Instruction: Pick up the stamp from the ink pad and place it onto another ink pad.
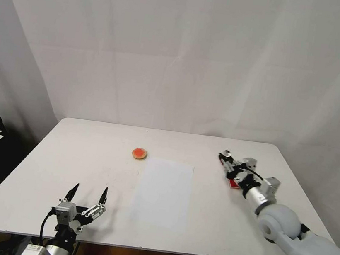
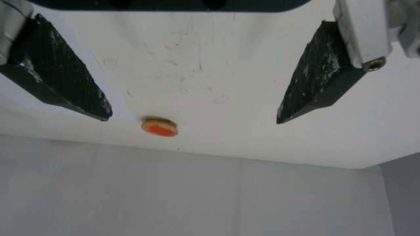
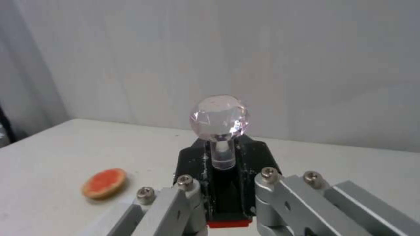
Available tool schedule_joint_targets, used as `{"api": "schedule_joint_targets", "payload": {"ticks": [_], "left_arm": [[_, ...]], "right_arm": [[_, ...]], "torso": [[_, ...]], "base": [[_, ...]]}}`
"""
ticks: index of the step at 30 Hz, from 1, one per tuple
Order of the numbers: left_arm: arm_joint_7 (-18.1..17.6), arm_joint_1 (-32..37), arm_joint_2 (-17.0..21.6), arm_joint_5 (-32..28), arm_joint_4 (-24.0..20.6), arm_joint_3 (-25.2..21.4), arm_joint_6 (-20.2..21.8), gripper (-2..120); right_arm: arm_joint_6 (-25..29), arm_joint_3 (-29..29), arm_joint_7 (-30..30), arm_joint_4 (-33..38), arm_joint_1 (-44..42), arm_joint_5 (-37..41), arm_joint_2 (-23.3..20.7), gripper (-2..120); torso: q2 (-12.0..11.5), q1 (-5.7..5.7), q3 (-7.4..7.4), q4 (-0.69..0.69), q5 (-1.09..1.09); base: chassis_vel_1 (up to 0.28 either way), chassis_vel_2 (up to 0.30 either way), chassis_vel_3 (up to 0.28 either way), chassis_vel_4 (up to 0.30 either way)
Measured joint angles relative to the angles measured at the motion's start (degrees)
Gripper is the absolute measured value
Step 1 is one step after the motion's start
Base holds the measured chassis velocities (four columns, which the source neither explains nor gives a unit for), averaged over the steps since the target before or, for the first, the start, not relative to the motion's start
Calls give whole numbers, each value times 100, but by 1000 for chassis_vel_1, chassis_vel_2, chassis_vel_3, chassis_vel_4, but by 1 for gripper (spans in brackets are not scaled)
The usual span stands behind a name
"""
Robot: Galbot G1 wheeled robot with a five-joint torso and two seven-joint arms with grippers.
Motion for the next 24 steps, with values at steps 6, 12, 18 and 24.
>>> {"api": "schedule_joint_targets", "payload": {"ticks": [6, 12, 18, 24], "left_arm": [[1, -2, 0, 0, 0, 0, 0, 100], [1, -2, 0, 0, 0, 0, 0, 100], [1, -2, 0, 0, 0, 0, 0, 100], [1, -2, 0, 0, 0, 0, 0, 100]], "right_arm": [[-18, -1429, -80, -558, 934, 10, 830, 10], [-51, -1886, -88, -904, 1064, -96, 1001, 10], [-113, -1968, -91, -1039, 1037, -128, 992, 10], [-133, -1975, -102, -1084, 973, -86, 972, 10]], "torso": [[-1, 1, 1, 1, 7], [-1, 0, 1, -2, 11], [-1, 0, 0, -2, 10], [0, 0, -1, -2, 10]], "base": [[0, 0, 0, 0], [0, 0, 0, 0], [0, 0, 0, 0], [0, 0, 0, 0]]}}
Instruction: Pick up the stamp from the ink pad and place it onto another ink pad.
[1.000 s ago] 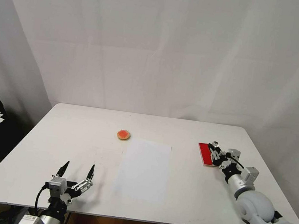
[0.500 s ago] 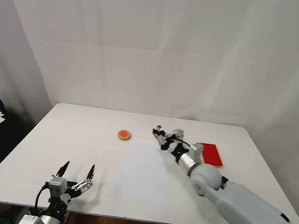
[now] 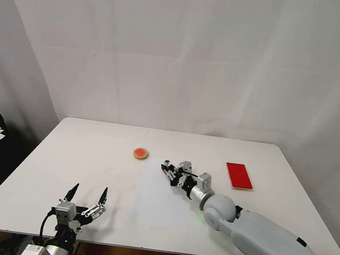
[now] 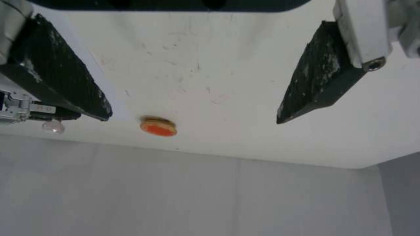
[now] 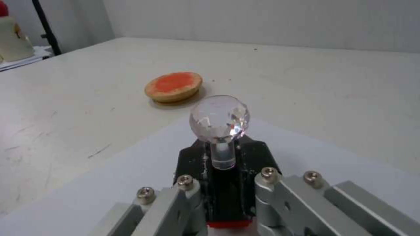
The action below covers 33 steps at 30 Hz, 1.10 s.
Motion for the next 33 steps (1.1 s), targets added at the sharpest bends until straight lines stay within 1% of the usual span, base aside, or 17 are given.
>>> {"api": "schedule_joint_targets", "payload": {"ticks": [10, 14, 17, 18, 21, 22, 23, 27, 28, 31, 33], "left_arm": [[0, 0, 0, 0, 0, 0, 0, 100], [0, -3, 0, 0, 0, 0, 0, 100], [0, 0, 0, 0, 0, 0, 0, 100], [0, 0, 0, 0, 0, 0, 0, 100], [0, -1, 0, 0, 0, 0, 0, 100], [0, 0, 0, 0, 0, 0, 0, 100], [0, 0, 0, 0, 0, 0, 0, 100], [0, -1, 0, 0, 0, 0, 0, 100], [0, -1, 0, 0, 0, 0, 0, 100], [0, 0, 0, 0, 0, 0, 0, 100], [0, -1, 0, 0, 0, 0, 0, 100]], "right_arm": [[11, 84, 6, 4, 4, 91, 40, 10], [19, 124, 14, 144, 166, 212, 72, 10], [18, 31, 13, 145, 572, 320, 271, 10], [18, 31, 13, 145, 572, 320, 271, 10], [13, -162, -27, -315, 948, 336, 731, 10], [11, -225, -56, -536, 1046, 336, 945, 10], [11, -225, -56, -536, 1046, 336, 945, 10], [-15, -336, -100, -1105, 1213, 332, 1554, 10], [-15, -336, -100, -1105, 1213, 332, 1554, 10], [-32, -399, -121, -1505, 1252, 326, 1919, 10], [-32, -409, -135, -1629, 1254, 323, 1993, 10]], "torso": [[0, 0, 1, 0, 0], [0, 1, 2, 0, 0], [0, 1, 1, 0, -1], [0, 1, 1, 0, -1], [0, 0, 1, 1, -2], [0, 1, 2, 1, -2], [0, 1, 2, 1, -2], [0, 1, 2, 2, -3], [0, 1, 2, 2, -3], [0, 1, 1, 1, -3], [0, 1, 1, 2, -2]], "base": [[0, 0, 0, 0], [0, 0, 0, 0], [0, 0, 0, 0], [0, 0, 0, 0], [0, 0, 0, 0], [0, 0, 0, 0], [0, 0, 0, 0], [0, 0, 0, 0], [0, 0, 0, 0], [0, 0, 0, 0], [0, 0, 0, 0]]}}
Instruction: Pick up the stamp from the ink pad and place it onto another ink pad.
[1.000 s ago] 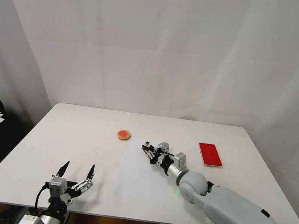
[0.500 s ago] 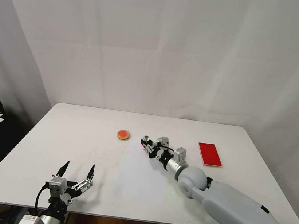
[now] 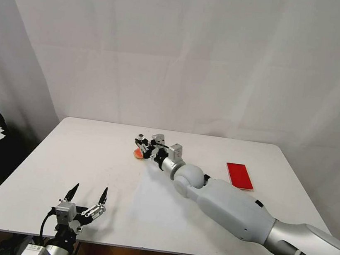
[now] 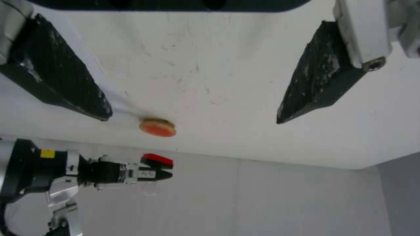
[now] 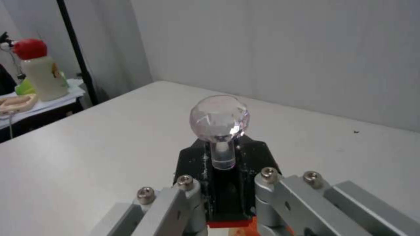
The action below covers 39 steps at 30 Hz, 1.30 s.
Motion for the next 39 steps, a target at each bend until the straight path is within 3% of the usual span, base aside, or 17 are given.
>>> {"api": "schedule_joint_targets", "payload": {"ticks": [28, 39], "left_arm": [[0, 0, 0, 0, 0, 0, 0, 100], [0, 0, 0, 0, 0, 0, 0, 100]], "right_arm": [[98, 105, -147, -697, -220, -189, 203, 10], [84, 102, -149, -654, -221, -205, 189, 48]], "torso": [[0, -1, 0, -2, 2], [0, 0, 0, -1, 1]], "base": [[0, 0, 0, 0], [0, 0, 0, 0]]}}
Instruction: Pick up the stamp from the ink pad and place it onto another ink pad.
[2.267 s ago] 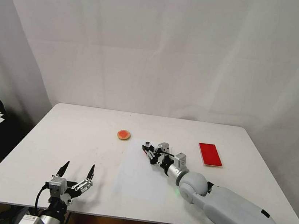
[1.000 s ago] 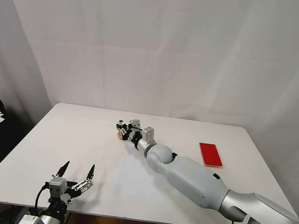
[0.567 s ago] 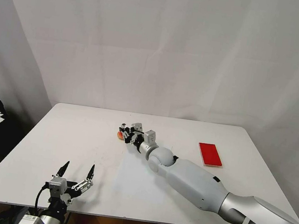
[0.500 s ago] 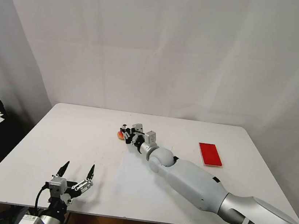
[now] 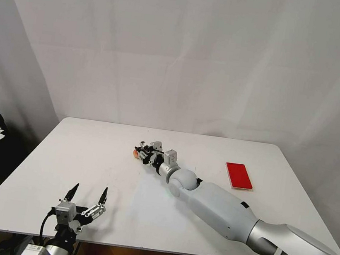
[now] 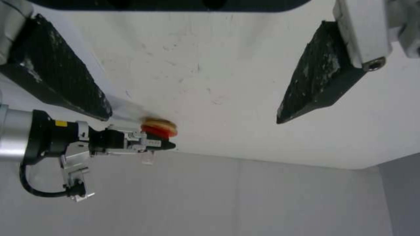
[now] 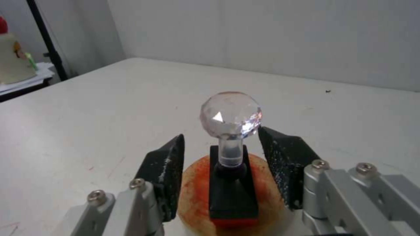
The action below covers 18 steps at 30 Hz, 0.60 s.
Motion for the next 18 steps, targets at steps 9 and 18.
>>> {"api": "schedule_joint_targets", "payload": {"ticks": [9, 18], "left_arm": [[0, 0, 0, 0, 0, 0, 0, 100], [0, 0, 0, 0, 0, 0, 0, 100]], "right_arm": [[-12, -25, 4, 34, 17, -2, 5, 82], [-41, -55, 27, 367, 6, -1, -165, 107]], "torso": [[0, 0, 0, 0, 0], [0, 0, 0, 1, 1]], "base": [[0, 0, 0, 0], [0, 0, 0, 0]]}}
